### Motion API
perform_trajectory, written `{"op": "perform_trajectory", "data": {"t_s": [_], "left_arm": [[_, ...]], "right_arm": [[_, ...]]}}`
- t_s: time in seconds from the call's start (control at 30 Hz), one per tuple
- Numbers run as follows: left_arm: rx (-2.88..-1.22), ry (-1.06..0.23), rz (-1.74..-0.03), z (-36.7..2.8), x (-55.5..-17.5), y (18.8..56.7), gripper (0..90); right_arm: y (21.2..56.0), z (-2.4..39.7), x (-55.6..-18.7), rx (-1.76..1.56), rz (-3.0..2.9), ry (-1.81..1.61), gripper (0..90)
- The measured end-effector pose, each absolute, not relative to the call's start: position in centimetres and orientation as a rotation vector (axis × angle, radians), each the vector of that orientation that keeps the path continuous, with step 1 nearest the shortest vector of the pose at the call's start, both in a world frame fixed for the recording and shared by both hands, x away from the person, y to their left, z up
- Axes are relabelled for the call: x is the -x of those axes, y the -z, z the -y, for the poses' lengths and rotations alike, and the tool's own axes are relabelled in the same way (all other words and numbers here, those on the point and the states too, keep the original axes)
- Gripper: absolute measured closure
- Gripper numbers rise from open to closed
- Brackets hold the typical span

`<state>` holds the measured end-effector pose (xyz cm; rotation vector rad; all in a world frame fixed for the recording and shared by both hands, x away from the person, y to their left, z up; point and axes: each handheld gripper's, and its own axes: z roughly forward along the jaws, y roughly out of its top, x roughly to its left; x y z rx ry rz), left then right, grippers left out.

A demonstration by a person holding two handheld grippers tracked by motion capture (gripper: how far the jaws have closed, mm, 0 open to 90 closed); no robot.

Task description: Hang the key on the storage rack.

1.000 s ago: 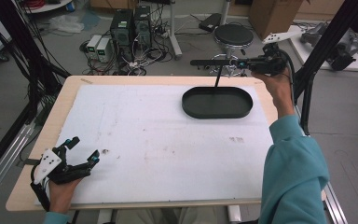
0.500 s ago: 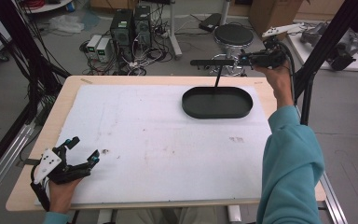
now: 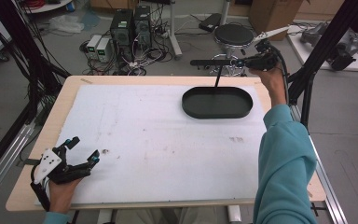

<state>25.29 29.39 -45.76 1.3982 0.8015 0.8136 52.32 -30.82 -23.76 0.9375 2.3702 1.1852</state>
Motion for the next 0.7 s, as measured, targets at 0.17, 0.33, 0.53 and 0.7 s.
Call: {"op": "perform_trajectory", "data": {"t_s": [0.17,0.33,0.53,0.7], "left_arm": [[-1.399,-0.812,-0.801,-29.4,-25.3,45.8,9.9],[-1.399,-0.811,-0.802,-29.4,-25.3,45.8,9.9],[-1.399,-0.813,-0.803,-29.4,-25.3,45.8,9.9],[-1.399,-0.814,-0.802,-29.4,-25.3,45.8,9.9]], "right_arm": [[24.6,30.9,-52.6,-0.966,-2.379,-1.16,89.0],[24.9,31.0,-52.8,-0.99,-2.391,-1.142,89.0],[25.3,30.8,-53.1,-1.003,-2.41,-1.109,89.1],[25.6,30.4,-53.3,-0.996,-2.429,-1.074,89.1]]}}
